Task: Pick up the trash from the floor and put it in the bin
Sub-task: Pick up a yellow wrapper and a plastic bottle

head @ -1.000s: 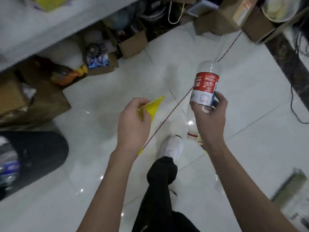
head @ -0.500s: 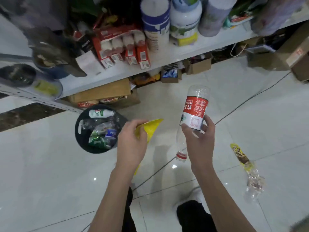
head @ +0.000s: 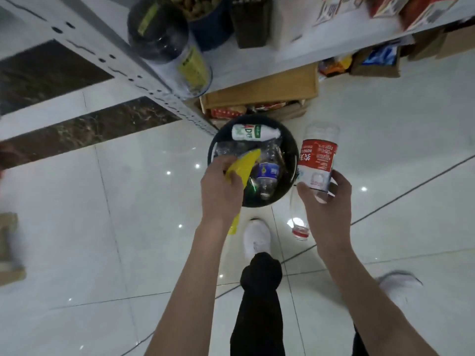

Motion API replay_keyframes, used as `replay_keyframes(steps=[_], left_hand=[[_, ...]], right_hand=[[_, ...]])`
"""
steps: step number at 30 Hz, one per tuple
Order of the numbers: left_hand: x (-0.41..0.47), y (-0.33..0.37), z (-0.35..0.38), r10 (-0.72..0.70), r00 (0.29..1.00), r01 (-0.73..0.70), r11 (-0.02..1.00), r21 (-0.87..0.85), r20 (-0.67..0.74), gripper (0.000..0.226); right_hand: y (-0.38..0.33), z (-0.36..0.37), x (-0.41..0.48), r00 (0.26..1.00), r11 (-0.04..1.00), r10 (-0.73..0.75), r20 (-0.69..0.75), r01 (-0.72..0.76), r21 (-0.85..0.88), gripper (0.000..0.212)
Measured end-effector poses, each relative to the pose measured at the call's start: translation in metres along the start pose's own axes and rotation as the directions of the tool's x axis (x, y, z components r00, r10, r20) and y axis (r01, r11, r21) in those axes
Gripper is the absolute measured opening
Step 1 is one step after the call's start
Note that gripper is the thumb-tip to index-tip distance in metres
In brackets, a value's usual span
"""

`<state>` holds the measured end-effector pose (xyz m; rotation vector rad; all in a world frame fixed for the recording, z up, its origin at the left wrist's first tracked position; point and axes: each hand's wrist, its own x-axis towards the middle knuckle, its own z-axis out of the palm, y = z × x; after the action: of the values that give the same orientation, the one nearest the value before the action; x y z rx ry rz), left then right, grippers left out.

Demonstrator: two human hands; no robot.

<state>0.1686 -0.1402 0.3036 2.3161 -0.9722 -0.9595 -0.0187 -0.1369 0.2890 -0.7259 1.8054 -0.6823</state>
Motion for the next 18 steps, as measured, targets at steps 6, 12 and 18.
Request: replay_keyframes(steps=[6,12,18], left_hand=[[0.039,-0.031,0.002,-0.019,1.0,0.021,0.998,-0.053,0.025,0.028],[0.034,-0.04,-0.015,-0.013,1.0,0.013,0.998,-0.06,-0.002,0.025],[0.018,-0.018,-0.022,0.012,0.999,-0.014,0.999,-0.046,-0.038,0.026]], right_hand=[[0.022,0.047,0.005,1.0,0.998,-0.009,0.005,0.009,-0.062,0.073],[0.017,0.069,0.005,0.998,0.997,-0.051,0.045,0.054,-0.063,0.062],[0.009,0.06,-0.006,0.994,0.994,-0.074,0.076,0.079,-0.069,0.073]])
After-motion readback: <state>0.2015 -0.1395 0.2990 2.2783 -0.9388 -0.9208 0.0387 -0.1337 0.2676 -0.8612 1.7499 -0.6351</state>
